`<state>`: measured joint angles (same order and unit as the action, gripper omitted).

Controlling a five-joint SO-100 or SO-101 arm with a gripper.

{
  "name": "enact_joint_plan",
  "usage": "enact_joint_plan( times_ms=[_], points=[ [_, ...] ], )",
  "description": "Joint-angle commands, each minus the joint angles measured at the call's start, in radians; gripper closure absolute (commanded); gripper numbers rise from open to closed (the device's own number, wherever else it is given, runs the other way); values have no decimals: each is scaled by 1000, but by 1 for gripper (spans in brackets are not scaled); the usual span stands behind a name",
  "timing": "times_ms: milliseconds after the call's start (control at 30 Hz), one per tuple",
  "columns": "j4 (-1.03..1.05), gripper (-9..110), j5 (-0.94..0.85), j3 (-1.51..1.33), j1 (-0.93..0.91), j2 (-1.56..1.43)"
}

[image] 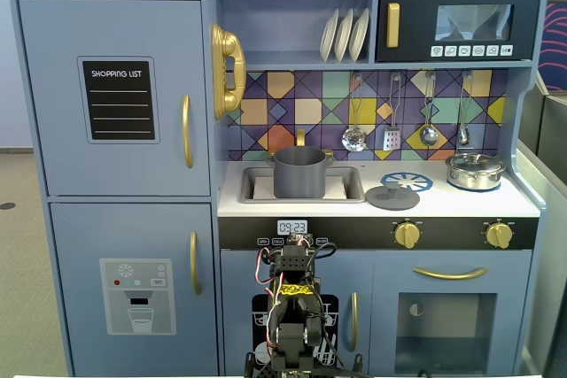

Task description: Pick up the lid from the counter and put it on the gray recipient

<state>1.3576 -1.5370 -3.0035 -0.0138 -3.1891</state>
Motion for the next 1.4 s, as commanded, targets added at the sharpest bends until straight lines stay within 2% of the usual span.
enact_joint_plan(
  times_ms=[0,433,500,600,767,1067,1200,1300,1367],
  points=[
    [172,101,9,2,-54,9],
    [141,101,44,2,-49,9],
    [49,101,26,5,-80,11],
    [-123,101,-97,54,-144,21],
    [-397,101,-147,281,-219,152],
    [-627,101,-155,615,-360,261],
    [-923,100,-189,535,-451,245],
    [-1215,89,-147,423,-526,287],
    [-1328,86,-135,390,-557,354]
  ],
)
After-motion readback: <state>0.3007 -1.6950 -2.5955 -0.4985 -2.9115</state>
